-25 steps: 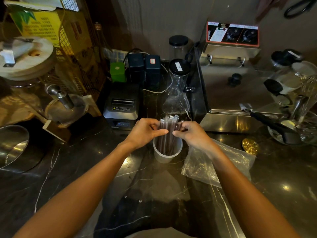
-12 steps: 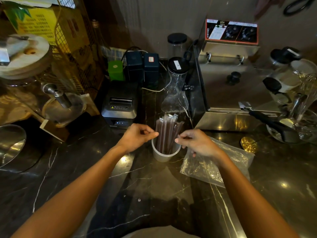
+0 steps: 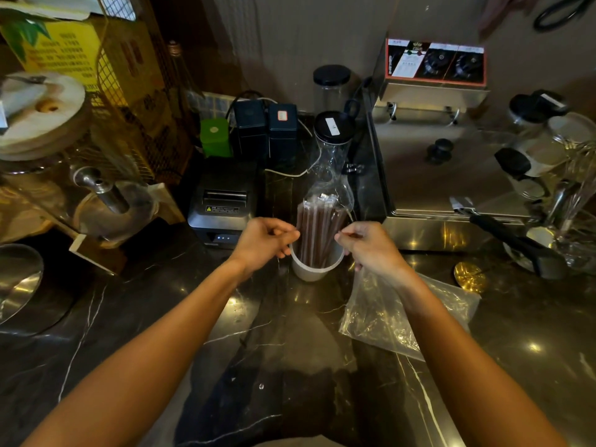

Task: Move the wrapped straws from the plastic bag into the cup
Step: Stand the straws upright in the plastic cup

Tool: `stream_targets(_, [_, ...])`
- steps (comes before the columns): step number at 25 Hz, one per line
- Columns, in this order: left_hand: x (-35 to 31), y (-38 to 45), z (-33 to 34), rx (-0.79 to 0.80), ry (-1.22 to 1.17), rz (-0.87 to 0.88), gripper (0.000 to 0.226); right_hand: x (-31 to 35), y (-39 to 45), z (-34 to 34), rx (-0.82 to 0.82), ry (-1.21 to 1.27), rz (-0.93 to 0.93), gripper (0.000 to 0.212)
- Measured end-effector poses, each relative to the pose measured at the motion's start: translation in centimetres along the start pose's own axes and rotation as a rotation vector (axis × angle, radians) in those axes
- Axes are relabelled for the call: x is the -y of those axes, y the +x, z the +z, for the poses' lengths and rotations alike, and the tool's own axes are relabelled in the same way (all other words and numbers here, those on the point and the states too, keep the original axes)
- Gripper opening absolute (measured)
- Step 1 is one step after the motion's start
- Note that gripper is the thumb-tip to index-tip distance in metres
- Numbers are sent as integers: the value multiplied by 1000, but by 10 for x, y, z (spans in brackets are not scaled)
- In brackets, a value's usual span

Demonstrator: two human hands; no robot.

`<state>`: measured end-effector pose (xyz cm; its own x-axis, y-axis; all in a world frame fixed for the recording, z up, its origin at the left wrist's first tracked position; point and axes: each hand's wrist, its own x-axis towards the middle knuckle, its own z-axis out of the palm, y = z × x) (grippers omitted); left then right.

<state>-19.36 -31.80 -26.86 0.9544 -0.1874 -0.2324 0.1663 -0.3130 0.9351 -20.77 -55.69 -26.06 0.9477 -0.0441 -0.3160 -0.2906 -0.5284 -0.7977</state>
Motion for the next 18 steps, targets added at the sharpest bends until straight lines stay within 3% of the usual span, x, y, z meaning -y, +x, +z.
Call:
stream_targets(6, [-16, 35, 7, -127, -68, -53, 19, 9, 35, 0, -64, 20, 45, 30])
stream_targets(13, [-16, 61, 18, -161, -164, -118, 22, 7, 58, 3, -178, 75, 27, 21])
stream_targets(18, [-13, 64, 27, -171, -183, -137, 24, 3, 60, 4, -213, 82, 66, 27])
